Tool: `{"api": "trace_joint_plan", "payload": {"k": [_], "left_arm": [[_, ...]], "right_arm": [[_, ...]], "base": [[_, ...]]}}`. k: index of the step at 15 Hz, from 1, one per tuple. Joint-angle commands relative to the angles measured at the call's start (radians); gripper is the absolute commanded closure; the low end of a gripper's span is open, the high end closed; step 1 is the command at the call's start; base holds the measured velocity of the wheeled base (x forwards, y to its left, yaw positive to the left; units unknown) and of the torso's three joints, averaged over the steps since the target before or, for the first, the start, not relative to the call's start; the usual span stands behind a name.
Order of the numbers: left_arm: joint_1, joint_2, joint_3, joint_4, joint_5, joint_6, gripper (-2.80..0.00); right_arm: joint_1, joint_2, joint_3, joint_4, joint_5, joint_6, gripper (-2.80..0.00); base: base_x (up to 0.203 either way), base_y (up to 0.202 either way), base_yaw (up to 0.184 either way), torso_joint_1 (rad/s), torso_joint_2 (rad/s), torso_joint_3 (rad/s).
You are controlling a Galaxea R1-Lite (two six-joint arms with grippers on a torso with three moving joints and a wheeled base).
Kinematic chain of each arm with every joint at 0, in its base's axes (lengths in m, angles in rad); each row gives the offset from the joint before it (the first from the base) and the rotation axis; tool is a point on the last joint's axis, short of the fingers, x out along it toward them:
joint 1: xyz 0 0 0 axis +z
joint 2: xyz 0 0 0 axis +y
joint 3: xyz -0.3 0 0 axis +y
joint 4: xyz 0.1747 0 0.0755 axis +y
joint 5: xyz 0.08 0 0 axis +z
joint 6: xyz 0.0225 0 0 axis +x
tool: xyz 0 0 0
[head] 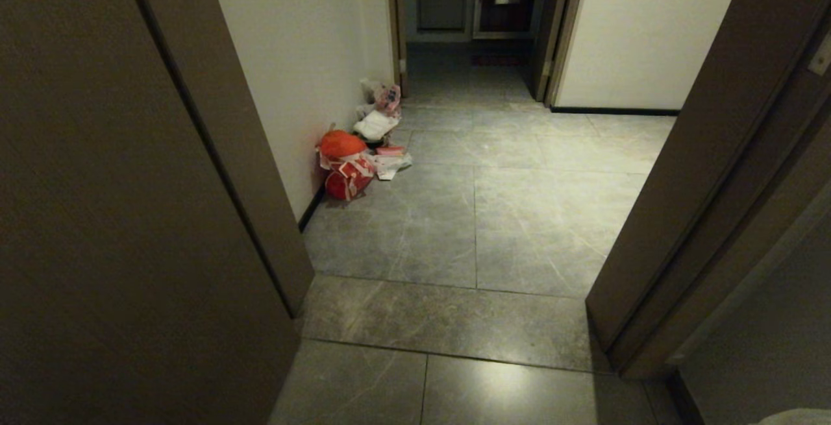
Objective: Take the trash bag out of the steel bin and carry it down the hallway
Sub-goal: Put the trash bag at the door
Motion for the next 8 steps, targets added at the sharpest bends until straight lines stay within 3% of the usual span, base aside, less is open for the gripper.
{"api": "trace_joint_plan", "payload": {"k": [1,5,8], "left_arm": [[0.0,0.001,0.0,0.0,0.001,-0.001,0.0],[0.0,0.001,0.0,0.0,0.001,-0.003,0.0],[0.0,0.001,0.0,0.0,0.001,-0.003,0.0]], "right_arm": [[0.0,0.0,0.025,-0.001,0.0,0.0,0.0],[0.0,0.0,0.025,-0.001,0.0,0.0,0.0],[0.0,0.0,0.025,-0.001,0.0,0.0,0.0]], "base": [[0.0,0.0,0.0,0.0,0.0,0.0],[0.012,0.0,0.0,0.0,0.0,0.0],[0.181,0.0,0.003,-0.005,0.0,-0.001]]}}
